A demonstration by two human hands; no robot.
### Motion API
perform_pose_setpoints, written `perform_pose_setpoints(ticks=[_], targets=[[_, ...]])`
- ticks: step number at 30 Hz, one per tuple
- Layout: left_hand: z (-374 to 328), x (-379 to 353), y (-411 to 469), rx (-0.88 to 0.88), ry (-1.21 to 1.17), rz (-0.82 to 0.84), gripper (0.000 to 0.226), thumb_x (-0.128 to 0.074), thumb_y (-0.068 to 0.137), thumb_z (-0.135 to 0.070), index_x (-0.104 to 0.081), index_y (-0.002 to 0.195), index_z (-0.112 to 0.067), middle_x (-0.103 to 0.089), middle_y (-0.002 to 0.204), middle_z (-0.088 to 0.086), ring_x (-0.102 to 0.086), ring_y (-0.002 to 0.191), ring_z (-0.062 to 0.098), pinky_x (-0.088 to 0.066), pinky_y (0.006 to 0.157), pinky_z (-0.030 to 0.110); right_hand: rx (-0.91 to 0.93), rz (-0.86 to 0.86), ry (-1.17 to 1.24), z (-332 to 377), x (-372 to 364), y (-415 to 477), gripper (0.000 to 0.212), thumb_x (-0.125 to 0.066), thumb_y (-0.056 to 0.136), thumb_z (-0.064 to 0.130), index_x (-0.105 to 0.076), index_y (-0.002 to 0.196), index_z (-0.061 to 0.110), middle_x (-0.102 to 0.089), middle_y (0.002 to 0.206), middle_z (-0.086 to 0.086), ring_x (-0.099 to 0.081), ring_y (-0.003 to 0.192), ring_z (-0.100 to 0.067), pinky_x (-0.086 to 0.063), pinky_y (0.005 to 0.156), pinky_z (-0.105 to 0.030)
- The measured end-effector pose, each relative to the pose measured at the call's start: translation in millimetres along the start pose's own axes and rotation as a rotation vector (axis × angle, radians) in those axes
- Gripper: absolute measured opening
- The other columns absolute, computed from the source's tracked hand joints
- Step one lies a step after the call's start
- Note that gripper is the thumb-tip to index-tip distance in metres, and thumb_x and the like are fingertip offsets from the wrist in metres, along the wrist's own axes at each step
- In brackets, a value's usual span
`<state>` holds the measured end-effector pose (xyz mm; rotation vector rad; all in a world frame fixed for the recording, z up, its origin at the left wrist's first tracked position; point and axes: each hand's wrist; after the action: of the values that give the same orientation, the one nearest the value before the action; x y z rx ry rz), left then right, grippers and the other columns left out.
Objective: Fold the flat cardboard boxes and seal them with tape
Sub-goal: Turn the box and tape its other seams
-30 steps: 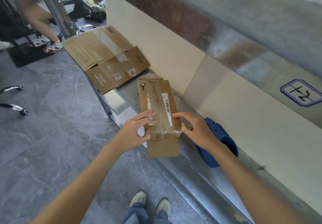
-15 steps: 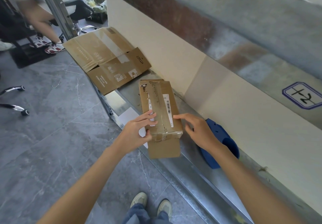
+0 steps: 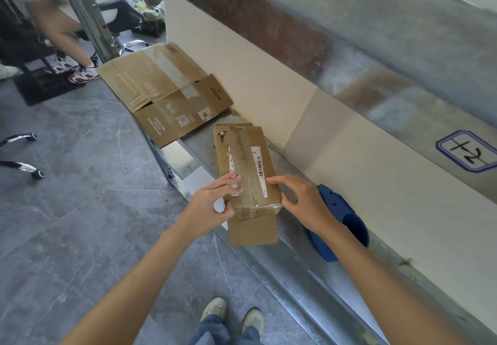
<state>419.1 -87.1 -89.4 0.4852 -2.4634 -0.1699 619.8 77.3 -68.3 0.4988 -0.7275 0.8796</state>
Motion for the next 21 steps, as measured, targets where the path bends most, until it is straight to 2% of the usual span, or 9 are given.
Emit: perform_pose_setpoints(ticks=[3, 9, 12, 16, 21], targets=[[3, 1, 0, 0.007, -0.004, 0.027, 0.042, -0.065, 0.08, 0.012, -0.073, 0.115, -0.009, -0.06, 0.136, -0.002, -0.041, 0.139, 0.002, -0.037, 0.114, 0.026, 0.057, -0.014, -0.067, 3, -4, -1, 0.039, -0.059, 0.094, -0.003, -0.065, 0.124, 0.021, -0.065, 0.119, 0.007, -0.058, 0.111, -0.01, -0.05, 0.092, -0.026], [13, 10, 0, 0.018, -0.011, 0.152, 0.049, -0.057, 0.084, 0.009, -0.068, 0.125, -0.017, -0.05, 0.146, -0.011, -0.026, 0.146, 0.002, -0.034, 0.116, 0.029, 0.124, 0.025, -0.145, 2, -1, -2, 0.04, -0.062, 0.089, -0.007, -0.068, 0.121, 0.018, -0.064, 0.122, 0.007, -0.056, 0.114, -0.011, -0.051, 0.09, -0.024], [12, 6, -1, 0.015, 0.001, 0.103, 0.05, -0.06, 0.081, 0.011, -0.069, 0.122, -0.018, -0.053, 0.142, -0.013, -0.03, 0.144, 0.001, -0.036, 0.115, 0.029, 0.113, -0.005, -0.133, 2, -5, -2, 0.041, -0.063, 0.088, -0.007, -0.068, 0.12, 0.018, -0.063, 0.119, 0.009, -0.055, 0.112, -0.01, -0.052, 0.088, -0.025], [8, -4, -3, -0.011, 0.007, -0.007, 0.045, -0.061, 0.079, 0.014, -0.072, 0.115, -0.012, -0.059, 0.136, -0.007, -0.036, 0.141, 0.0, -0.037, 0.112, 0.021, 0.1, -0.044, -0.124, 1, -9, -5, 0.038, -0.063, 0.09, -0.005, -0.068, 0.119, 0.018, -0.064, 0.117, 0.008, -0.056, 0.11, -0.012, -0.055, 0.085, -0.03], [7, -6, -5, -0.029, -0.019, -0.058, 0.04, -0.062, 0.079, 0.017, -0.073, 0.11, -0.007, -0.062, 0.134, -0.002, -0.043, 0.139, 0.009, -0.039, 0.111, 0.023, 0.079, -0.04, -0.124, 3, -10, -4, 0.042, -0.061, 0.089, -0.007, -0.067, 0.119, 0.021, -0.061, 0.119, 0.012, -0.053, 0.112, -0.008, -0.055, 0.084, -0.029]])
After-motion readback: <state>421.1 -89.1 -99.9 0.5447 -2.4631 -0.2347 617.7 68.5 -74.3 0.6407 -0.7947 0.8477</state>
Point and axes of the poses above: each hand's wrist, its own y-axis towards the middle knuckle, its own x-axis out of the back of the hand, z = x × y
